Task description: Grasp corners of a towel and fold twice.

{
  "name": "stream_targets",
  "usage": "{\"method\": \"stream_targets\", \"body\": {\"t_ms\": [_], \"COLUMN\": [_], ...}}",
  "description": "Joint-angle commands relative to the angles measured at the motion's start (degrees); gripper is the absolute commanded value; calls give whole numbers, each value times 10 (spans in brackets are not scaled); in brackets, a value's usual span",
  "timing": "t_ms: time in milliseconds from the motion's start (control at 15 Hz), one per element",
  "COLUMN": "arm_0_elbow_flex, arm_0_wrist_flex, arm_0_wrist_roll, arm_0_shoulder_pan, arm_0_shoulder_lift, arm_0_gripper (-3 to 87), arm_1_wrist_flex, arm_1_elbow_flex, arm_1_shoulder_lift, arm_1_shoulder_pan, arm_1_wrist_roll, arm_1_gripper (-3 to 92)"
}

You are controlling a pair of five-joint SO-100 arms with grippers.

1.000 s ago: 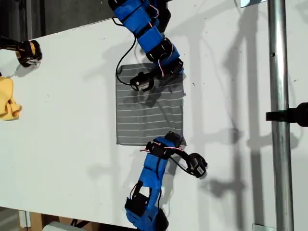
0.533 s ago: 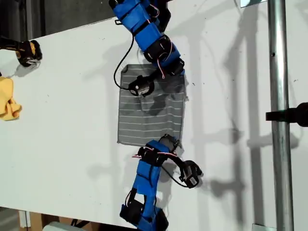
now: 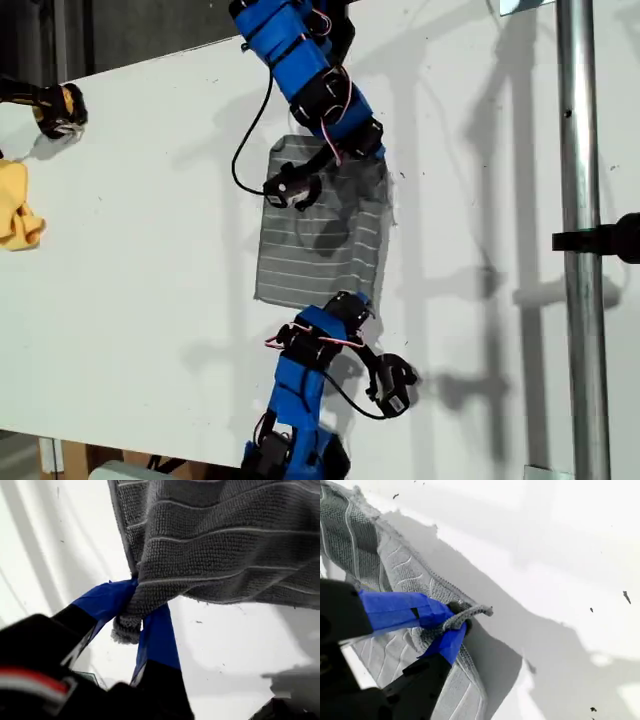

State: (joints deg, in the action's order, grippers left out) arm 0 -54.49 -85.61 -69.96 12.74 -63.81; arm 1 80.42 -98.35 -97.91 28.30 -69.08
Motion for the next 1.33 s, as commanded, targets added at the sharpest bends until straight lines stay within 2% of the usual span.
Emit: {"method": "stream_targets", "body": {"t_ms": [0,333,800,1267], "arm_0_elbow_flex": [2,15,19,25], "arm_0_wrist_flex": [-8,-25,-23,-23], "arm_0_wrist_roll": [6,121,248,298], "arm_0_shoulder_pan": [-28,-155,-340,-425], "arm_0_shoulder_lift": [-30,-51,-32,-44], "arm_0_gripper": [-20,-20,-20,-20], "arm_1_wrist_flex": [31,55,73,45], "arm_1_elbow_flex": [27,5,-55,-62], "arm_1_shoulder_lift": [-11,-65,-204,-259], "arm_1_shoulder_pan": [-45,-213,-465,-595], "arm_1_wrist_roll": [4,76,224,339], "arm_1_gripper": [-1,-1,-1,-1]}}
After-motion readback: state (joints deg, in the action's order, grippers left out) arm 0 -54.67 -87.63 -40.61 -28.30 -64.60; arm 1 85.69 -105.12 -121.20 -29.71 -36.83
